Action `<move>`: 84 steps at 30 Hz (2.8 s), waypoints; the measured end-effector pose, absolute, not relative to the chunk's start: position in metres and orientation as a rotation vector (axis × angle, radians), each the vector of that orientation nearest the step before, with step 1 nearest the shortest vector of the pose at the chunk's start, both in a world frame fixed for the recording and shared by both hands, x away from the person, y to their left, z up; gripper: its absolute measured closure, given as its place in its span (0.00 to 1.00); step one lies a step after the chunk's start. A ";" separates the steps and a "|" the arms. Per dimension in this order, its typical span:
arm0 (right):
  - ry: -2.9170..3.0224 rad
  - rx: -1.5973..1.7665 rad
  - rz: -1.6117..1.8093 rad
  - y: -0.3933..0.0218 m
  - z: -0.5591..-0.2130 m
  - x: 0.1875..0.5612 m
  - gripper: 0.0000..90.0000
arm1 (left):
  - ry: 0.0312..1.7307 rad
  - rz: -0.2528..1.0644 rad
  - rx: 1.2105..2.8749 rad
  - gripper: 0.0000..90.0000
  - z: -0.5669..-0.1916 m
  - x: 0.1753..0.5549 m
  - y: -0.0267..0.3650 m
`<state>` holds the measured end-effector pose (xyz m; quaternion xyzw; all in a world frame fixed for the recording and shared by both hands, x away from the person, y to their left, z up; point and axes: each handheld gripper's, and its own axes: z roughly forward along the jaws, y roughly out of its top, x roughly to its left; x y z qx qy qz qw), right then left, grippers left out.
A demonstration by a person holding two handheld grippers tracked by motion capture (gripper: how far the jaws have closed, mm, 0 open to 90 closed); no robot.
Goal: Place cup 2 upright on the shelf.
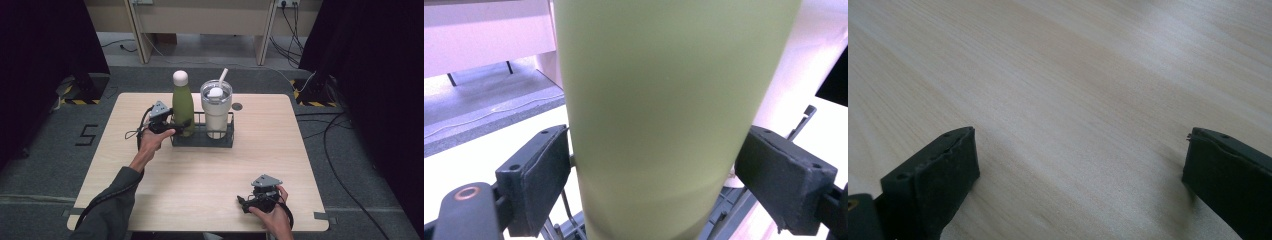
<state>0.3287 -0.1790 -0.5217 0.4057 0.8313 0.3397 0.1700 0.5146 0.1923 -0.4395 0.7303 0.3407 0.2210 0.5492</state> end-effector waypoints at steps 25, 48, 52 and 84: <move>2.362 1.153 0.966 -0.179 -0.522 0.329 0.02 | 0.808 0.499 1.739 0.16 -0.431 0.497 0.203; 2.362 1.150 0.965 -0.179 -0.522 0.329 0.02 | 0.820 0.458 1.721 0.16 -0.429 0.475 0.222; 2.362 1.151 0.965 -0.179 -0.522 0.329 0.02 | 0.815 0.453 1.722 0.16 -0.428 0.470 0.224; 2.360 1.155 0.967 -0.178 -0.522 0.329 0.01 | 0.779 0.374 1.727 0.16 -0.439 0.426 0.229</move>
